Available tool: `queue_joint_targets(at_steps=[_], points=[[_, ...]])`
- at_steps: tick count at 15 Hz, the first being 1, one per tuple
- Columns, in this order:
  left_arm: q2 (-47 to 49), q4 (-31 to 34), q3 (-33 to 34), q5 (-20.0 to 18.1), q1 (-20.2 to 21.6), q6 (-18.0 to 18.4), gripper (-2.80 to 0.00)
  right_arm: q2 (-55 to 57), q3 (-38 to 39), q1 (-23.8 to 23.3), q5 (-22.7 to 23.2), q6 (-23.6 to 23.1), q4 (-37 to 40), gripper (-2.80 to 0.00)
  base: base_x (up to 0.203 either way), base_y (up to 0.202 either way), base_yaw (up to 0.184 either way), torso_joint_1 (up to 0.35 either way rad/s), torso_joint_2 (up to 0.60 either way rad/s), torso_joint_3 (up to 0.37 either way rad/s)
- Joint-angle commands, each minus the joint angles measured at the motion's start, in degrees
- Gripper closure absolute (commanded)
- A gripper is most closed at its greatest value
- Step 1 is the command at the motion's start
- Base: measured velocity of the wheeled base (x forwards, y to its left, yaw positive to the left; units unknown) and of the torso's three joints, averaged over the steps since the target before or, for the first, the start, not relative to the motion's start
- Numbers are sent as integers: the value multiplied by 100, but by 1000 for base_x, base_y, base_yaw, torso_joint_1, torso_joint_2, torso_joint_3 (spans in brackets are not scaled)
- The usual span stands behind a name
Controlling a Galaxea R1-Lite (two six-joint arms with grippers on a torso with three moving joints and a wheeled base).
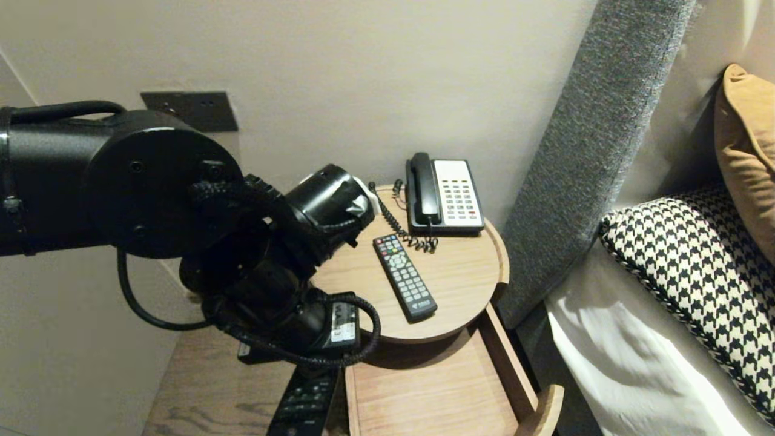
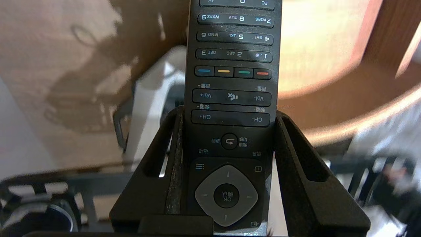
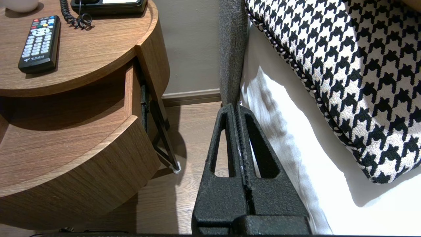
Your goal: Put the remote controls on the table in the drawer one by one
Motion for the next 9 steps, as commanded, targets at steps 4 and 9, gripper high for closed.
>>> queue_joint_targets(at_steps=[4, 9], points=[[332, -51, 279, -117, -508, -50, 0, 0, 229, 0, -1, 0, -5, 0, 0, 0, 0, 0, 0, 0], [947, -183, 230, -108, -760, -230, 0, 0, 229, 0, -1, 0, -5, 0, 0, 0, 0, 0, 0, 0]])
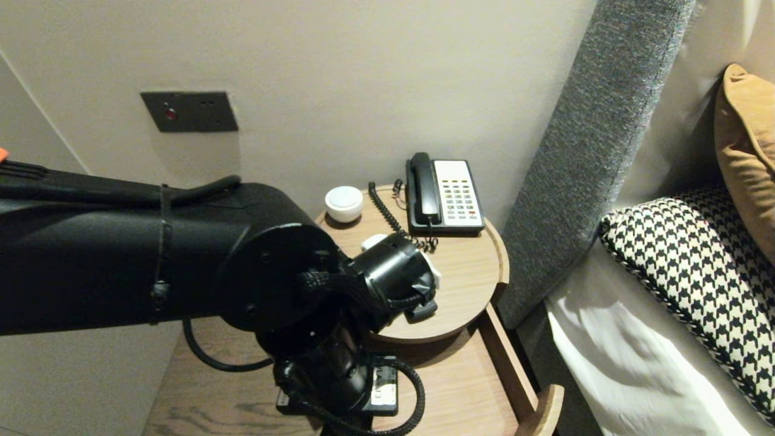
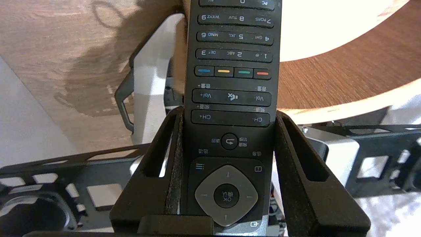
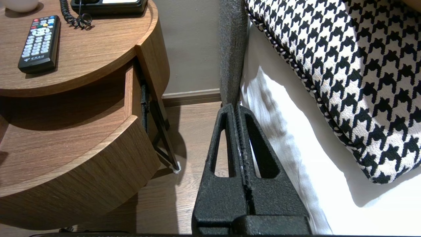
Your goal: Put the remote controls on the table in the drawer one by one
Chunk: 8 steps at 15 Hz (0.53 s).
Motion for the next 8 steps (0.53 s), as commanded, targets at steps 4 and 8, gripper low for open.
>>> queue_joint_targets(at_steps=[4, 8], points=[[673, -248, -32, 58, -72, -44, 0, -2, 229, 0, 0, 0, -5, 0, 0, 0, 0, 0, 0, 0], [904, -526, -47, 59, -68, -44, 0, -2, 229, 0, 0, 0, -5, 0, 0, 0, 0, 0, 0, 0]])
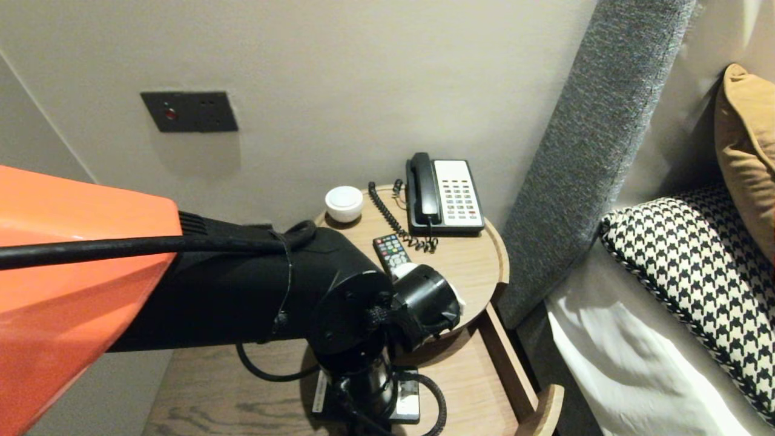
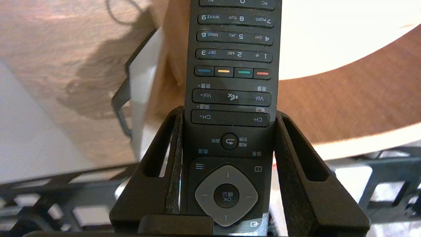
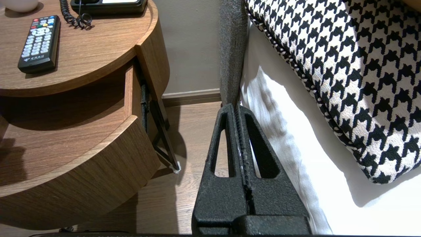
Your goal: Put the remote controls on the table in the drawer one by one
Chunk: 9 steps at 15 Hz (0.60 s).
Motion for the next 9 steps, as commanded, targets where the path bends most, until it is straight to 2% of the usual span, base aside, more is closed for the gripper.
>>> queue_joint_targets(at_steps=[1, 5, 9], points=[[280, -112, -50, 20, -2, -30, 0, 0, 229, 0, -1, 0, -6, 0, 0, 0, 0, 0, 0, 0], [638, -198, -410, 76, -11, -57, 0, 0, 229, 0, -1, 0, -6, 0, 0, 0, 0, 0, 0, 0], [848, -586, -505, 86, -2, -145, 0, 0, 229, 0, -1, 0, -15, 0, 0, 0, 0, 0, 0, 0]])
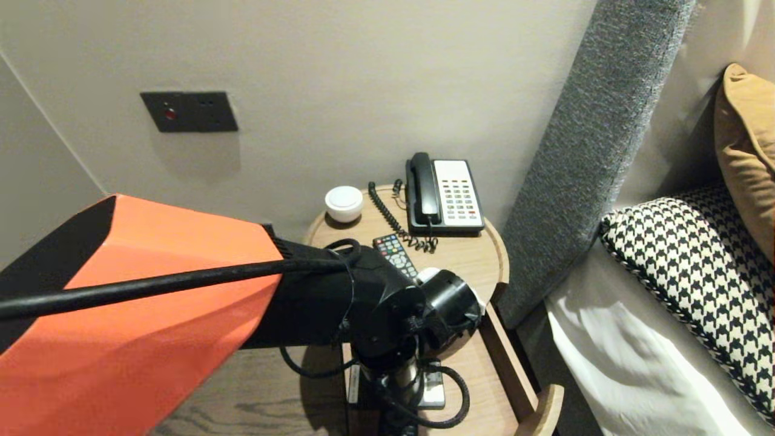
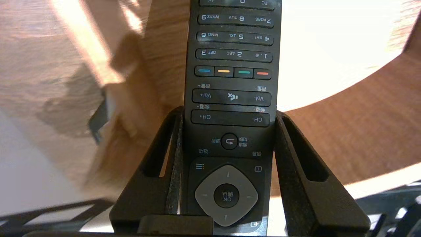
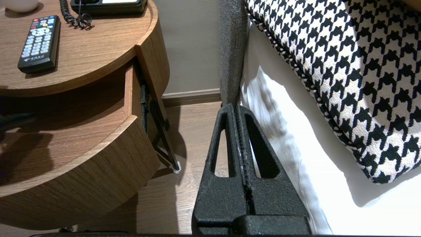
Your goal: Put the remote controls on the table in the drawer one by one
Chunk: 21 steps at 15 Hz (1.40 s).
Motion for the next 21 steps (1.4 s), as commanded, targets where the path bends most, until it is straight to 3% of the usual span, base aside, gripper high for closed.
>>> queue_joint_targets(at_steps=[1, 10, 18, 21], points=[[171, -104, -34, 11, 3, -34, 0, 0, 229, 0, -2, 0, -5, 0, 0, 0, 0, 0, 0, 0], [718, -404, -342, 886, -67, -21, 0, 0, 229, 0, -2, 0, -5, 0, 0, 0, 0, 0, 0, 0], [1238, -745, -872, 956, -76, 34, 0, 0, 229, 0, -2, 0, -5, 0, 0, 0, 0, 0, 0, 0], [1421, -793, -947, 1224, -76, 94, 0, 0, 229, 0, -2, 0, -5, 0, 0, 0, 0, 0, 0, 0]])
